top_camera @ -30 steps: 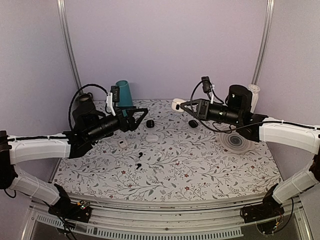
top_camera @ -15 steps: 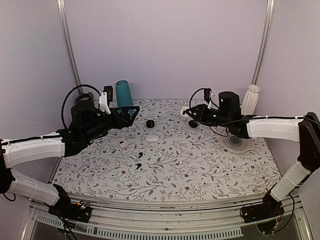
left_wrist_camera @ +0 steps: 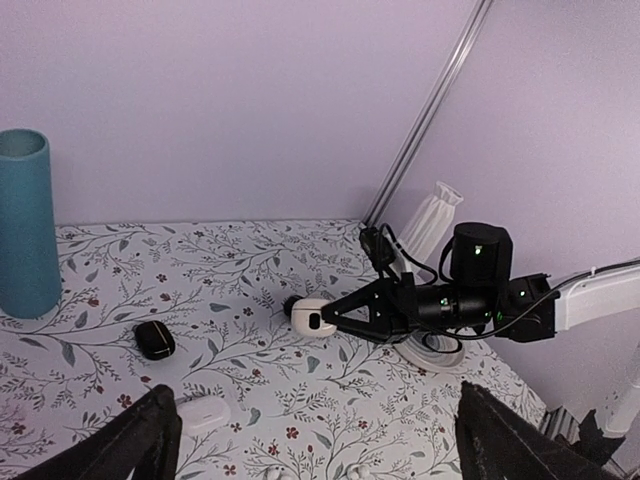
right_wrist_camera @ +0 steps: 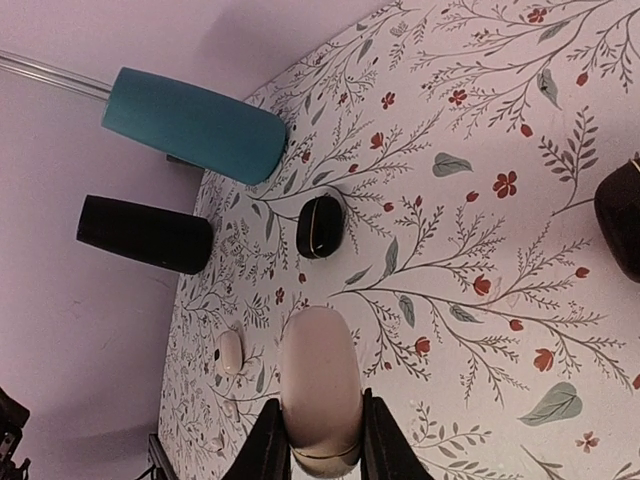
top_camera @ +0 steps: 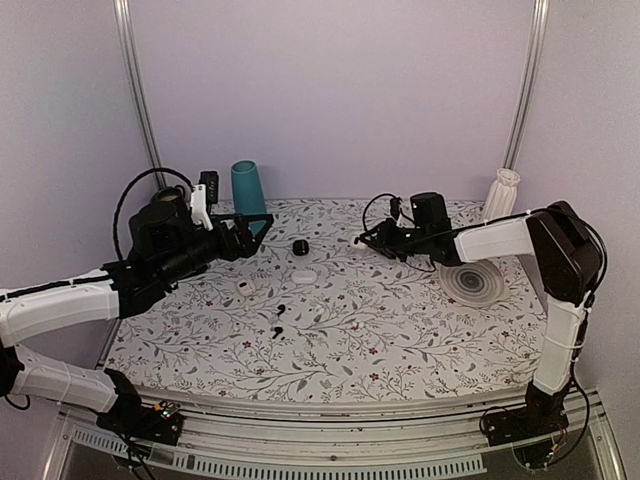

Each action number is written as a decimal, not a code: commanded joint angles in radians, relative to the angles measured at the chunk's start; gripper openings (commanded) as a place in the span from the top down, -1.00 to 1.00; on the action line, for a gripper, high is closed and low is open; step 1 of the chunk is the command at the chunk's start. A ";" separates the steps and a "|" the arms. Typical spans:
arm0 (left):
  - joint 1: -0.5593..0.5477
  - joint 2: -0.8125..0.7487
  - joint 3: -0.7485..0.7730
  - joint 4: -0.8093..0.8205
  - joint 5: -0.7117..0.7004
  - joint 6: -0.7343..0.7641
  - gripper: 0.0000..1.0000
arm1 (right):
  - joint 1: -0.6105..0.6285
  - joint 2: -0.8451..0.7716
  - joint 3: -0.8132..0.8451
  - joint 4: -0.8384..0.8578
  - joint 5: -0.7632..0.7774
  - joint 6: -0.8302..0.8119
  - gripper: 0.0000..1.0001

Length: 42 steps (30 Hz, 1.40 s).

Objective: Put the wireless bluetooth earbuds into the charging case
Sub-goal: Place the charging case with the earbuds at the center of the board.

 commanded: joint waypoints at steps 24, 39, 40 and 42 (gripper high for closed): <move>0.016 0.021 0.036 0.005 0.047 0.005 -0.92 | -0.021 0.334 0.286 -0.093 0.009 0.064 0.91; 0.017 0.024 0.052 -0.017 0.061 0.000 -0.92 | -0.021 0.367 0.334 -0.192 0.009 0.047 0.65; 0.016 0.022 0.051 -0.016 0.061 -0.001 -0.92 | -0.021 0.367 0.335 -0.198 0.011 0.044 0.64; 0.016 0.019 0.048 -0.017 0.063 -0.003 -0.92 | -0.021 0.362 0.336 -0.213 0.017 0.039 0.52</move>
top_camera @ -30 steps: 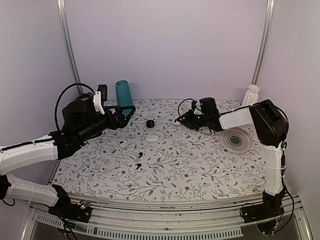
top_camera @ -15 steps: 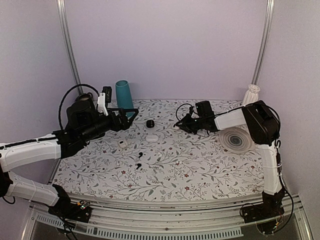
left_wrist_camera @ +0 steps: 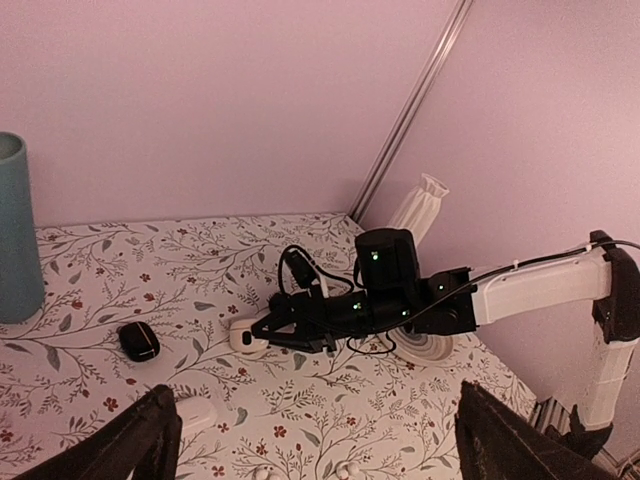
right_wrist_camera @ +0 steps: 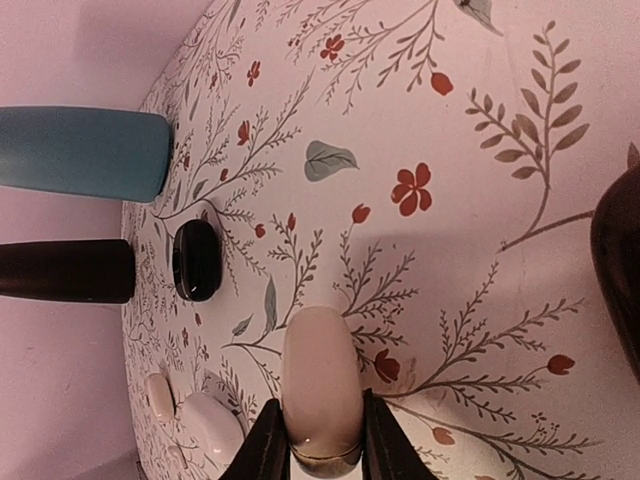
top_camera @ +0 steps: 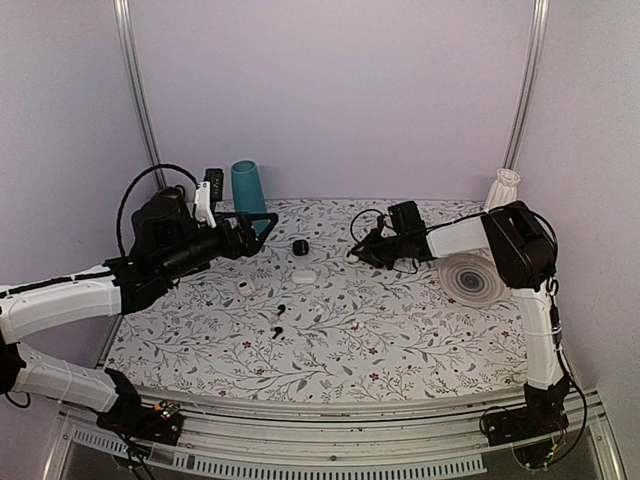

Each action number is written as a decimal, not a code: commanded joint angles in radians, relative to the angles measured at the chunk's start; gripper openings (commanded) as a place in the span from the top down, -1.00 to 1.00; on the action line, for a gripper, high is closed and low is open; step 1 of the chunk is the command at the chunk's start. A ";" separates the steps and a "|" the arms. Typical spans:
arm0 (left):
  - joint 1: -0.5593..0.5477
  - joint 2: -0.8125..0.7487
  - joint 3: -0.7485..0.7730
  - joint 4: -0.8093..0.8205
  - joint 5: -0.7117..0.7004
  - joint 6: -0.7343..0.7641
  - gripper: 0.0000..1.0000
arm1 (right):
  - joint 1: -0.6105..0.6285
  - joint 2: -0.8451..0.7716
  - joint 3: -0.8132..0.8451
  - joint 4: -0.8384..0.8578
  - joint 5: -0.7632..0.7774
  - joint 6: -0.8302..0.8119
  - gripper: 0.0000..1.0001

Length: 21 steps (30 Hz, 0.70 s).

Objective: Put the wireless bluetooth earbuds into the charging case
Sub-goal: Place the charging case with the earbuds at the center of the board.

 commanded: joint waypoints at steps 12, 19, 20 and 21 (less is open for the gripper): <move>0.013 -0.014 -0.001 0.007 0.019 -0.011 -0.92 | -0.004 -0.052 0.021 -0.140 0.093 -0.090 -0.06; 0.015 -0.012 -0.009 0.018 0.019 0.001 -0.92 | -0.005 -0.100 0.020 -0.181 0.126 -0.118 -0.58; 0.015 -0.011 -0.010 0.018 0.022 0.004 -0.92 | -0.003 -0.109 0.019 -0.186 0.130 -0.122 -0.62; 0.016 -0.010 -0.010 0.019 0.022 0.007 -0.92 | -0.002 -0.118 0.017 -0.190 0.134 -0.127 -0.66</move>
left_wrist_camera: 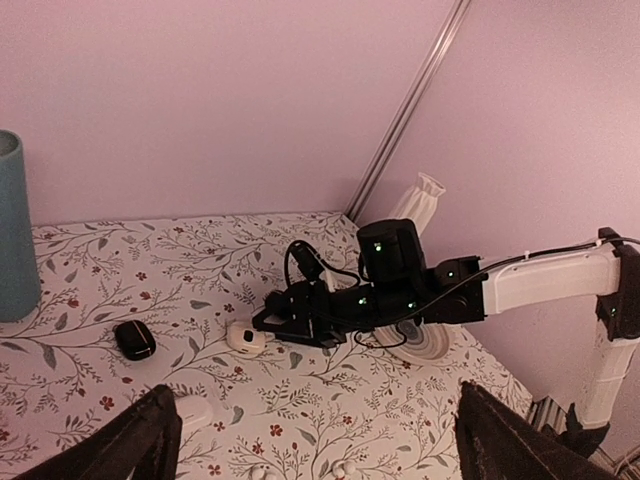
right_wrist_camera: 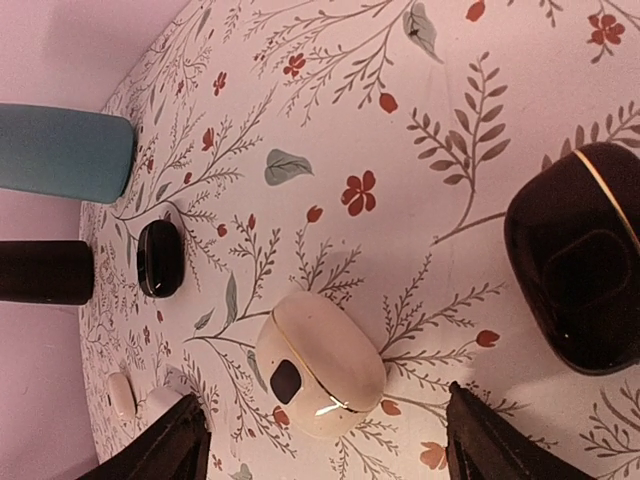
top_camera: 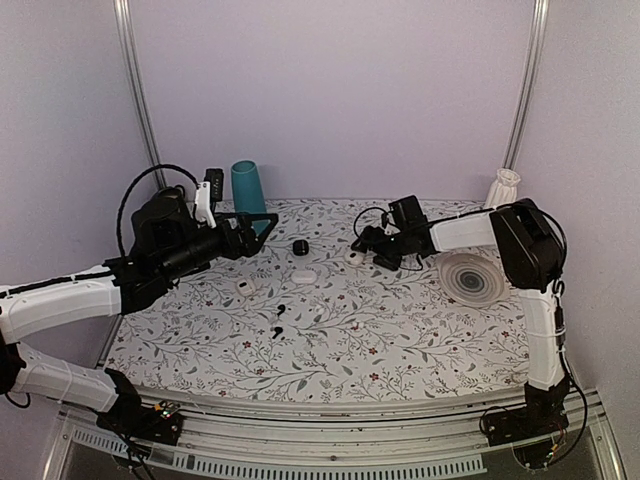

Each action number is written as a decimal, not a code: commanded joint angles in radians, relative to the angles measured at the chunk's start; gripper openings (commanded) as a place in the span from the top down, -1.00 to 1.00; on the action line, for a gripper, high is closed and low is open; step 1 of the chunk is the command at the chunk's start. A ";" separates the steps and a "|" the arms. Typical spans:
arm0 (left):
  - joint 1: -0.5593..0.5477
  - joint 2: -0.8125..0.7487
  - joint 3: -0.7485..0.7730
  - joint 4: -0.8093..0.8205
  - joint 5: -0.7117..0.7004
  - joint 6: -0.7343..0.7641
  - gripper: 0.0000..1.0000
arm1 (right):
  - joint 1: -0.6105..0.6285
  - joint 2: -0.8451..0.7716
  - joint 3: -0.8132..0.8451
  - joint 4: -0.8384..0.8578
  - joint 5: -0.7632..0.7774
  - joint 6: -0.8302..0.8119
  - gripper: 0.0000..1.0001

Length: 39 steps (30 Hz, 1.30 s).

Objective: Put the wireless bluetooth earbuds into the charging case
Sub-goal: Place the charging case with the earbuds at the center of the board, then reset both arms

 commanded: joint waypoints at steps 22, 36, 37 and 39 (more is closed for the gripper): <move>0.044 -0.023 -0.136 0.065 0.086 -0.085 -0.92 | 0.097 -0.411 -0.190 -0.193 0.219 -0.115 -0.98; 0.069 0.034 -0.157 0.010 0.114 -0.122 -0.92 | 0.302 -0.734 -0.463 -0.085 0.366 -0.195 -0.98; 0.069 0.040 -0.158 0.017 0.114 -0.120 -0.92 | 0.303 -0.765 -0.492 -0.055 0.361 -0.201 -0.98; 0.069 0.054 -0.160 0.032 0.110 -0.118 -0.92 | 0.303 -0.827 -0.549 -0.002 0.366 -0.209 -0.98</move>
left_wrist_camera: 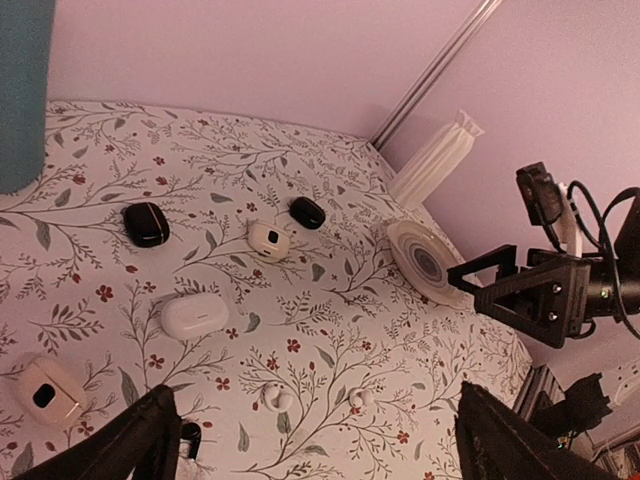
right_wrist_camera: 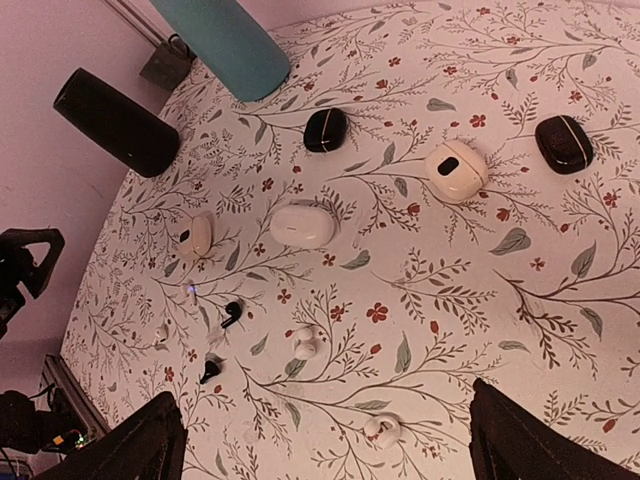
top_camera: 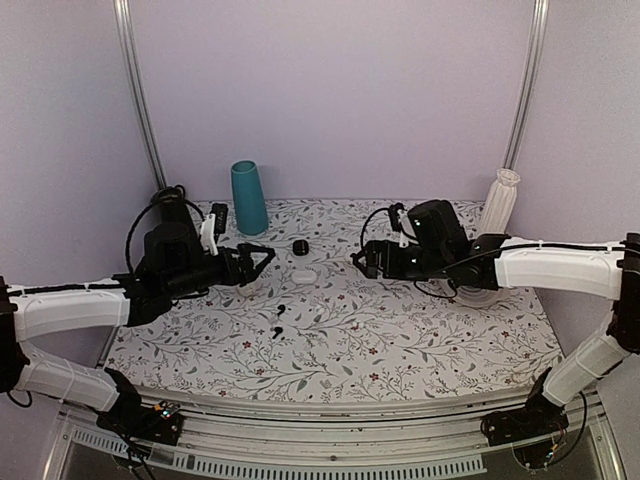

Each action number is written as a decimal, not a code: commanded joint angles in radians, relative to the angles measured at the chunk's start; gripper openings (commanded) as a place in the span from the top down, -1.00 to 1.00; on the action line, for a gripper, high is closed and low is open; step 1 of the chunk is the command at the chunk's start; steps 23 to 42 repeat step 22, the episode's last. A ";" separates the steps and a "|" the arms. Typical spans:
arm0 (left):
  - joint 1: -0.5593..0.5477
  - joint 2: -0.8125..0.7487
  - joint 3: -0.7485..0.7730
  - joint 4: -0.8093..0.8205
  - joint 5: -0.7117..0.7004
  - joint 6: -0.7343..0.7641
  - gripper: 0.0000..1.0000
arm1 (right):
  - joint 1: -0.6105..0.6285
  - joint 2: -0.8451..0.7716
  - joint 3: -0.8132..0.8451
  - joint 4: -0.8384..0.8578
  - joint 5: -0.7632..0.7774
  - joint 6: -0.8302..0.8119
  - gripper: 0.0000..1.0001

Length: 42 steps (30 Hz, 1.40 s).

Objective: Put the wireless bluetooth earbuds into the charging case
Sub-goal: Reset both arms

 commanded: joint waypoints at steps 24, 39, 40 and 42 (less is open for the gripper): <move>-0.025 0.101 0.024 0.110 -0.081 0.029 -0.92 | 0.000 -0.348 -0.275 0.269 0.198 -0.135 -0.98; -0.025 0.101 0.024 0.110 -0.081 0.029 -0.92 | 0.000 -0.348 -0.275 0.269 0.198 -0.135 -0.98; -0.025 0.101 0.024 0.110 -0.081 0.029 -0.92 | 0.000 -0.348 -0.275 0.269 0.198 -0.135 -0.98; -0.025 0.101 0.024 0.110 -0.081 0.029 -0.92 | 0.000 -0.348 -0.275 0.269 0.198 -0.135 -0.98</move>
